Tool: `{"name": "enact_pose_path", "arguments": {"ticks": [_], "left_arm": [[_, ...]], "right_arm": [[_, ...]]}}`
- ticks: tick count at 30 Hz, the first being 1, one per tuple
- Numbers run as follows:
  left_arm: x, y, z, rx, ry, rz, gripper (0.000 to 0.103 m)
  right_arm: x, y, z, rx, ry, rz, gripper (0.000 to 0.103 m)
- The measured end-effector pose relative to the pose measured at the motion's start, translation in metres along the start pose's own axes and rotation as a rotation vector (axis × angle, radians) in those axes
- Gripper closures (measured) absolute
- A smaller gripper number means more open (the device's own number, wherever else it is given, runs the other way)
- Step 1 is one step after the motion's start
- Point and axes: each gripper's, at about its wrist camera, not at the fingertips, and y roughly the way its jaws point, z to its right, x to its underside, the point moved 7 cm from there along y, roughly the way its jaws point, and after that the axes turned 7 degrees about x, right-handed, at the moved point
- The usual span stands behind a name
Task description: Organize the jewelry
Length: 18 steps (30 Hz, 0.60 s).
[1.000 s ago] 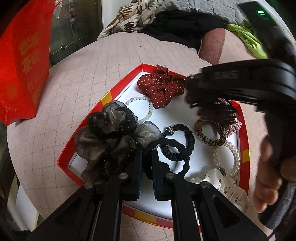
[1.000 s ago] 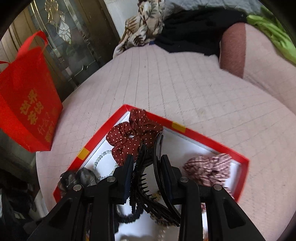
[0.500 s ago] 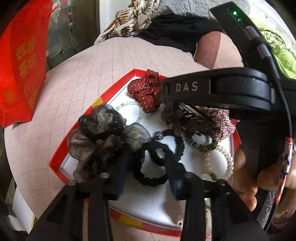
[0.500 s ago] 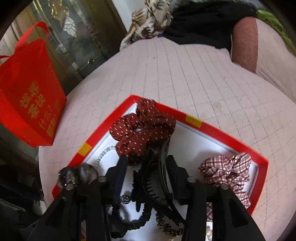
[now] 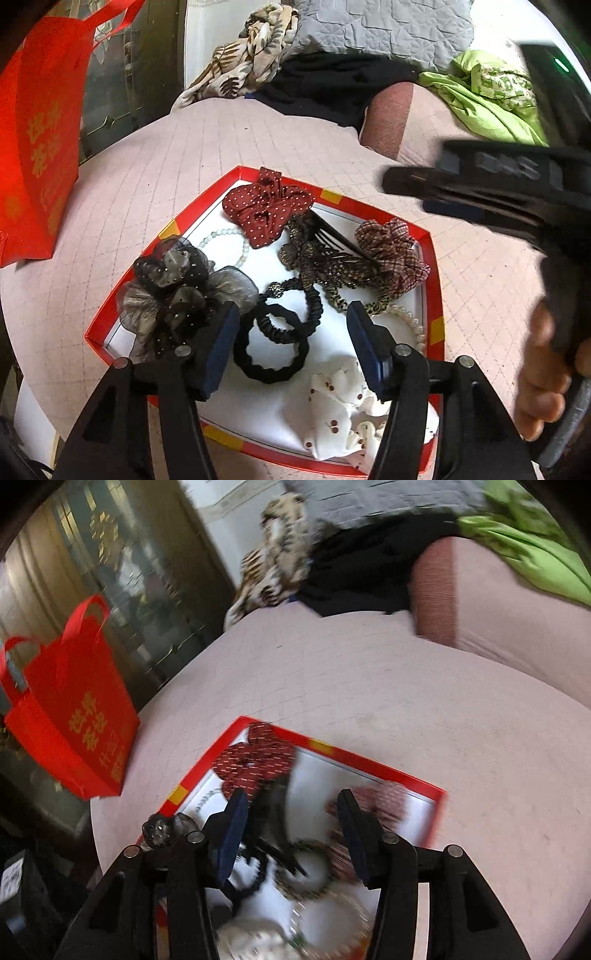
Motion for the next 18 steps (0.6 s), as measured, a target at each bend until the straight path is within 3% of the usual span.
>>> {"name": "enact_pose_path", "arguments": {"ticks": [5,11,18], "left_arm": [[-0.001,-0.004,0.001,-0.012,-0.008,0.018,0.035],[0.002,-0.011,-0.001,-0.019,-0.016,0.039,0.033],[0.004,-0.036,0.0,-0.046,-0.016,0.109,0.031]], "right_arm": [[0.025,-0.033,0.04,0.06,0.077,0.002,0.048],[0.072,-0.063,0.076,0.129,0.147,-0.029,0.047],[0.116,-0.091,0.082,0.163,0.169,-0.049,0.047]]}}
